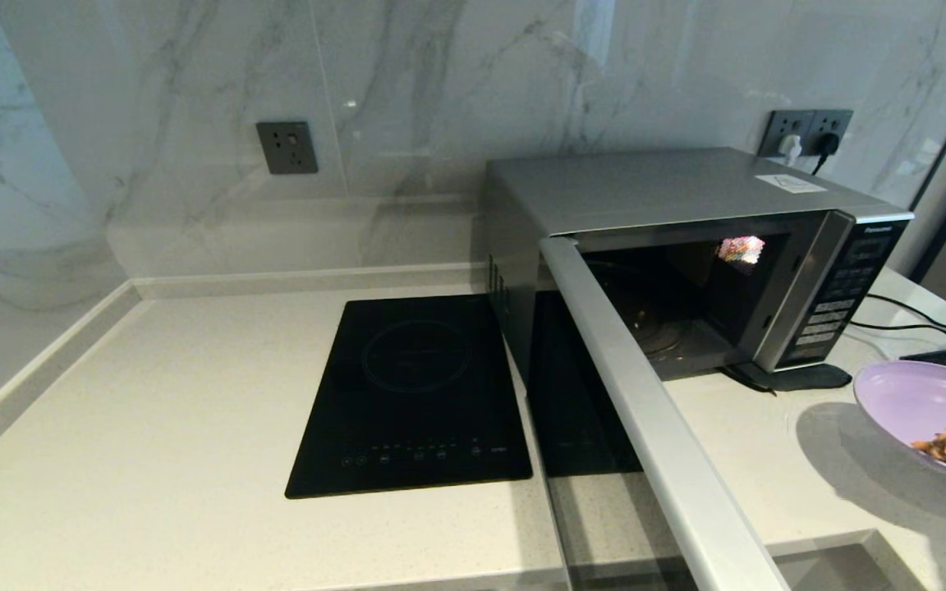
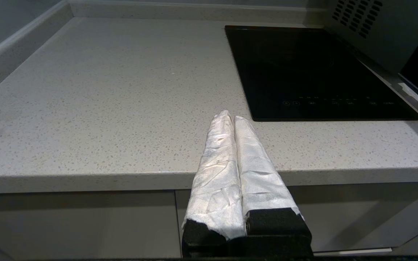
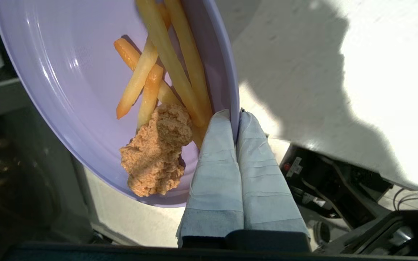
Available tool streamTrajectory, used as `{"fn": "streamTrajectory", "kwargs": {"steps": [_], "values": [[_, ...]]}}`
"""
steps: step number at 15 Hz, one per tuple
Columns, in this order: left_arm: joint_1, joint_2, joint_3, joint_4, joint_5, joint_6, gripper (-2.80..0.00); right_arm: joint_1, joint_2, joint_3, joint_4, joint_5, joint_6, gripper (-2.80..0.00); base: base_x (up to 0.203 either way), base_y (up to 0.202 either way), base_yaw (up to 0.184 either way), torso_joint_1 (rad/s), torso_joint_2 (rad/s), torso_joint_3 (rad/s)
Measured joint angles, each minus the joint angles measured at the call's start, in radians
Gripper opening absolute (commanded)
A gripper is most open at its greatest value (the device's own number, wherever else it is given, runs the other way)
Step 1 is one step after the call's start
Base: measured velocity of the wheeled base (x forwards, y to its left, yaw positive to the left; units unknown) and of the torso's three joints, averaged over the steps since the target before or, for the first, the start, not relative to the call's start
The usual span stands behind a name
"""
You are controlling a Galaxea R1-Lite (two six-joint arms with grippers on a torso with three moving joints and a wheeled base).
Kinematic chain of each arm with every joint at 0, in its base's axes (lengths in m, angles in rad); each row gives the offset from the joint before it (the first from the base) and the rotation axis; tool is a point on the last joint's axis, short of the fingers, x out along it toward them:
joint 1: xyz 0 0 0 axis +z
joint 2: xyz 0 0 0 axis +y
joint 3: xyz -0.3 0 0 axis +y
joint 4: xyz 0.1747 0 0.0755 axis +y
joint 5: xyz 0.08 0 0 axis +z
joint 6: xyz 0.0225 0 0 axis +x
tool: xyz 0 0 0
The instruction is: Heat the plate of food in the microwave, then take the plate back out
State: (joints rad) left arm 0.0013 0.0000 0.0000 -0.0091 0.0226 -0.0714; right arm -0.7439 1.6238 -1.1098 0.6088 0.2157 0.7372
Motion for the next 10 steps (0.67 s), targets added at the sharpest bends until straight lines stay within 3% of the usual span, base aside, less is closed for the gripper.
{"fn": "streamTrajectory", "kwargs": {"steps": [4, 10], "values": [[0.000, 0.000, 0.000, 0.000, 0.000, 0.000, -2.80, -0.086, 0.096, 0.005, -0.073, 0.039, -0.042, -2.80, 0.000, 0.000, 0.000, 0.000, 0.00, 0.000], [0.000, 0.000, 0.000, 0.000, 0.000, 0.000, -2.80, -0.133, 0.229, 0.001, -0.157, 0.034, -0.063, -2.80, 0.000, 0.000, 0.000, 0.000, 0.00, 0.000]]}}
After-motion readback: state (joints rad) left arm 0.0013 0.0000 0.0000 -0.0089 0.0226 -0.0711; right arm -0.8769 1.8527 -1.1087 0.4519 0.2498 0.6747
